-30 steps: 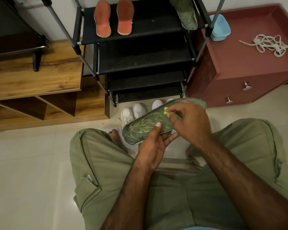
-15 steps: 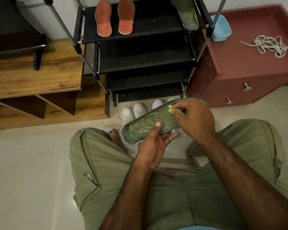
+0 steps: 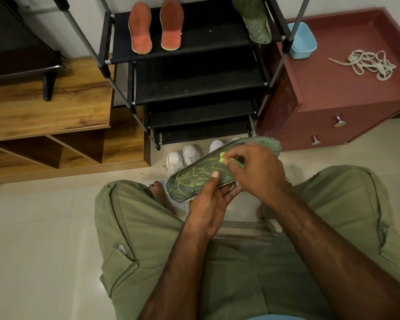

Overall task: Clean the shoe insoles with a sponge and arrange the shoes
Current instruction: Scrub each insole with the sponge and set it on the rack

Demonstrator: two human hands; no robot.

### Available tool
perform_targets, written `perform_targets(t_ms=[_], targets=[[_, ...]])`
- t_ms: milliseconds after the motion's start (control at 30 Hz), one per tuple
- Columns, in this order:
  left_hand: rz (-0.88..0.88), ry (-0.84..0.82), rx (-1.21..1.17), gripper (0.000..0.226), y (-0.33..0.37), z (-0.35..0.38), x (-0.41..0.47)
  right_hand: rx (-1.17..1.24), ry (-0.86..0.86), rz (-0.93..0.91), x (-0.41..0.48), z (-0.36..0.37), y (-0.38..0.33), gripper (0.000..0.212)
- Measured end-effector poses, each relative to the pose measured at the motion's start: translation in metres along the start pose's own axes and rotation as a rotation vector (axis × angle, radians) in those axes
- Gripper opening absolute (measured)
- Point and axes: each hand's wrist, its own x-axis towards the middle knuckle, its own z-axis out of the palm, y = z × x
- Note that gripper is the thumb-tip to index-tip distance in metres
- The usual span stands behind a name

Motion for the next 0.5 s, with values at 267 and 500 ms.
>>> perform_targets(t_ms=[267,500], targets=[[0.007,-0.012,0.016,0.036,-0.0005,0.0009,0.0014,0.004,-0.037,-0.050,-0.0006,-0.0010,0.0036,0.014],[0.005,0.014,0.014,0.040,-0.0001,-0.0016,0.0003,-0.016,-0.075,-0.076,-0.0014,0.0038,-0.0016,0.015]])
